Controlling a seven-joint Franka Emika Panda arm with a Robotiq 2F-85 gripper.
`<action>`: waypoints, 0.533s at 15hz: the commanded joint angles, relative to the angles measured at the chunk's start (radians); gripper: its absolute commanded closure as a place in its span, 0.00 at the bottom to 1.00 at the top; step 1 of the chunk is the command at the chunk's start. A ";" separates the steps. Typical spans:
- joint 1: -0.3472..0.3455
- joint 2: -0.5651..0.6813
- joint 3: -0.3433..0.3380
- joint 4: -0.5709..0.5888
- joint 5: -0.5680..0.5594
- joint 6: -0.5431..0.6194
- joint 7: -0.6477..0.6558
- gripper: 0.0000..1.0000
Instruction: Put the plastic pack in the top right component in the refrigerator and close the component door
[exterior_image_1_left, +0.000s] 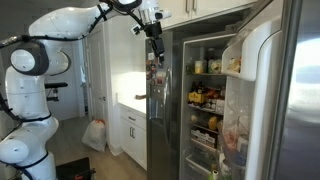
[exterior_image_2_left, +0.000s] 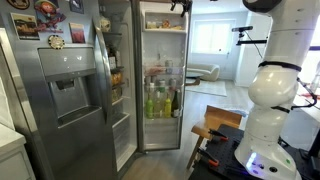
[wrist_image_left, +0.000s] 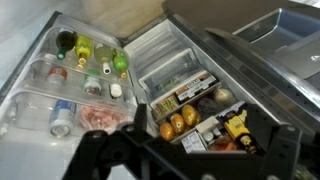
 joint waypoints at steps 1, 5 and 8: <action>0.008 0.056 0.009 0.110 0.046 0.070 -0.011 0.00; -0.001 0.137 0.005 0.225 0.070 0.181 -0.042 0.00; -0.014 0.209 0.003 0.310 0.082 0.268 -0.070 0.00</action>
